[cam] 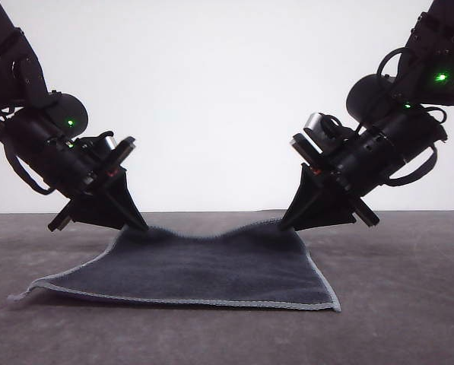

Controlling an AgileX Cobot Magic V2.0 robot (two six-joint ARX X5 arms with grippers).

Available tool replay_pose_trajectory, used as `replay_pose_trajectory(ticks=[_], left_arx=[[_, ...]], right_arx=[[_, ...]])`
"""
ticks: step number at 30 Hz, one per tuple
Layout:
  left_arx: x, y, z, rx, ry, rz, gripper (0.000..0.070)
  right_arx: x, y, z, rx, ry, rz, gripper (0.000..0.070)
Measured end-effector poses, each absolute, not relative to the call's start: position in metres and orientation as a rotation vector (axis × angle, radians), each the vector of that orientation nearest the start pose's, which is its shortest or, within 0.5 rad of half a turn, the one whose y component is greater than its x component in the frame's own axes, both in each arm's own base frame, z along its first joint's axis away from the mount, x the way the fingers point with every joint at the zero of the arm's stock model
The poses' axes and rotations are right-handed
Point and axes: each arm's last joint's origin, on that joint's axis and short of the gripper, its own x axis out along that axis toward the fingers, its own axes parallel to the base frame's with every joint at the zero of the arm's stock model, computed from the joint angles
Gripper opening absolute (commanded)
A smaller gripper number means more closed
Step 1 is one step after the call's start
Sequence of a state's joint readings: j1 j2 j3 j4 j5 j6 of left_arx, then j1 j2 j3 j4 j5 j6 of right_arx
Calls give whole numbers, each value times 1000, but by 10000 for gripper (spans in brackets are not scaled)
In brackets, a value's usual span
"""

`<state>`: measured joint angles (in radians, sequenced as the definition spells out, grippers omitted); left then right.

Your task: Fold clothes

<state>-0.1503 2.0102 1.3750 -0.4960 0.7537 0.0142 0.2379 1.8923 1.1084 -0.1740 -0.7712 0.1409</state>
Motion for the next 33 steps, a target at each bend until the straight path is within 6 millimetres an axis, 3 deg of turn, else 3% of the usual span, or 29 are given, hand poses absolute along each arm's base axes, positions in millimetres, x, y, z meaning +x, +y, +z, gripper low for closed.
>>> replay_pose_trajectory(ticks=[10, 33], left_arx=[[385, -79, 186, -331, 1274, -867, 0], [348, -74, 189, -322, 1582, -965, 0]], right_arx=[[341, 99, 145, 468, 1178, 946, 8], [309, 96, 140, 519, 1452, 1003, 10]])
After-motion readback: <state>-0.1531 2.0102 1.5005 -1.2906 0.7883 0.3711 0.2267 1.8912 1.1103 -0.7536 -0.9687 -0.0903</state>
